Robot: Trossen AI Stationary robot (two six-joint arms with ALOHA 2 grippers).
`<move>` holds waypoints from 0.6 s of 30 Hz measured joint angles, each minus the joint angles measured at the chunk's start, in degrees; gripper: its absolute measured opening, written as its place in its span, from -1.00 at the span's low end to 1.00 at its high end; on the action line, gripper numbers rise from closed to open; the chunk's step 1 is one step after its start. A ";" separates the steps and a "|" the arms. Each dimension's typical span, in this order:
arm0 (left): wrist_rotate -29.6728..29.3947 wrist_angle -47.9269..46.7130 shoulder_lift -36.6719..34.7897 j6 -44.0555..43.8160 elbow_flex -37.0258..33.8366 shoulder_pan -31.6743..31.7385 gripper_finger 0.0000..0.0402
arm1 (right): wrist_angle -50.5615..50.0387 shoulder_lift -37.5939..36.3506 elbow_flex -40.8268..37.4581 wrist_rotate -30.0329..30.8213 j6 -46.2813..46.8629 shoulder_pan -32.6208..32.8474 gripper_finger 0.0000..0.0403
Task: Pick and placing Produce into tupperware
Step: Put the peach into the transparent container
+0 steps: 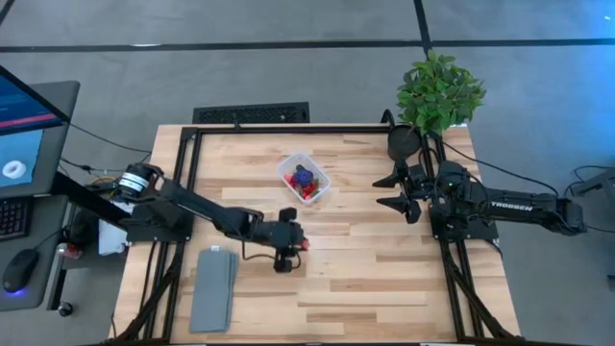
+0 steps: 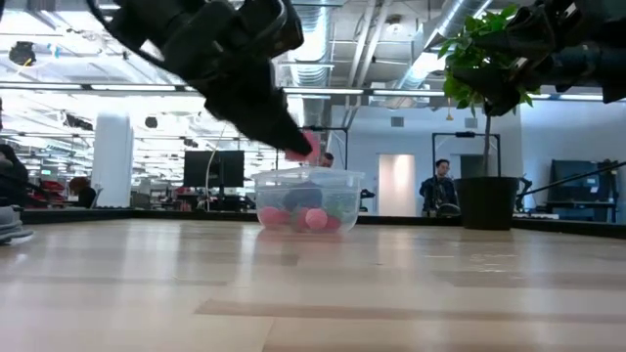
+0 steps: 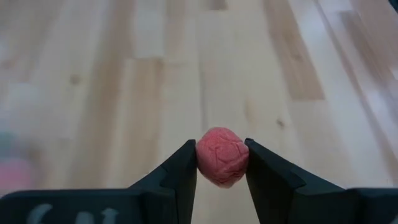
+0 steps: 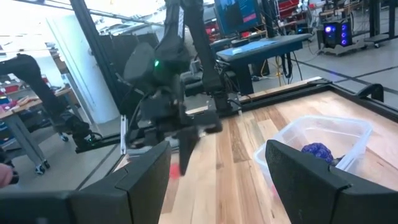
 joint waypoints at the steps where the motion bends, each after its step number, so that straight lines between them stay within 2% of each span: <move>1: -0.16 -0.68 -0.84 0.79 0.00 0.80 -0.44 | 0.00 -0.01 0.00 -0.01 0.01 0.00 0.42; 11: -1.64 -2.03 -7.84 6.87 0.04 9.51 -0.44 | -0.03 0.00 0.00 0.01 -0.17 0.00 0.42; 18: -1.59 -2.17 -8.99 7.86 0.07 14.55 -0.44 | -0.02 -0.02 0.00 0.01 -0.38 0.00 0.42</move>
